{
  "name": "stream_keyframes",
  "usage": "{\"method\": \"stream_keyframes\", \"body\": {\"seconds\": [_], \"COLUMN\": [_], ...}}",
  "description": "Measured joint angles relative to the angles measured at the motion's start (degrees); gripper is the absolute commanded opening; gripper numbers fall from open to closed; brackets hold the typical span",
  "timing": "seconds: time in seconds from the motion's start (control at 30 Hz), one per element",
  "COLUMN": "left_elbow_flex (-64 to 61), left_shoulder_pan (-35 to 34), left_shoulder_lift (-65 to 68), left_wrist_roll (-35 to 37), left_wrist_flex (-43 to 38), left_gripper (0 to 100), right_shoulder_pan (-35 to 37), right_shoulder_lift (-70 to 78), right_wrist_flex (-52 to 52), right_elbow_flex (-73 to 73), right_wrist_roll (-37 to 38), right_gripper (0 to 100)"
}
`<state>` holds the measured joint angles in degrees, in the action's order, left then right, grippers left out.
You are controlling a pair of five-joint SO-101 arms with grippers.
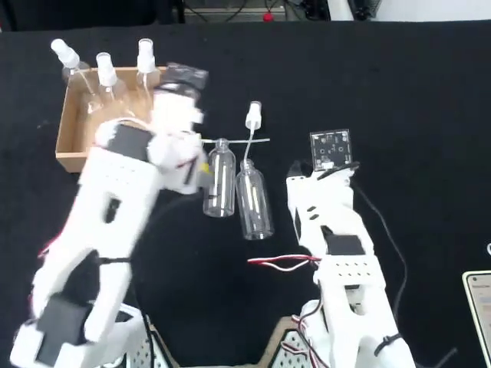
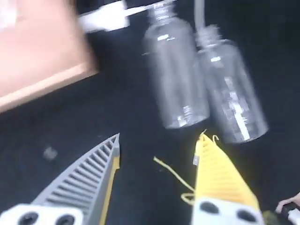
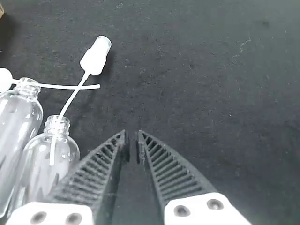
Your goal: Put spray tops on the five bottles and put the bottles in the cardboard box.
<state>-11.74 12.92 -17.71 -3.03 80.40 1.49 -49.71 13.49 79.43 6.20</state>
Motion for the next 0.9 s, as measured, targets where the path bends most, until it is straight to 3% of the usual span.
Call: {"method": "stream_keyframes", "body": {"seconds": [0.2,0.9], "left_elbow_flex": [-0.62,-2.29], "left_shoulder_pan": [5.63,5.80], "left_shoulder_lift": [6.51,20.84], "left_wrist_roll": [0.97,6.33], "left_wrist_flex": [-7.03,-21.19], "left_gripper": [25,25], "right_shoulder_pan": [0.00,0.00], "right_shoulder_lift": [0.00,0.00], "right_wrist_flex": [0.00,0.00], "right_elbow_flex": [0.00,0.00], "right_wrist_roll": [-0.09,-0.09], "right_gripper": [3.4,3.4]}}
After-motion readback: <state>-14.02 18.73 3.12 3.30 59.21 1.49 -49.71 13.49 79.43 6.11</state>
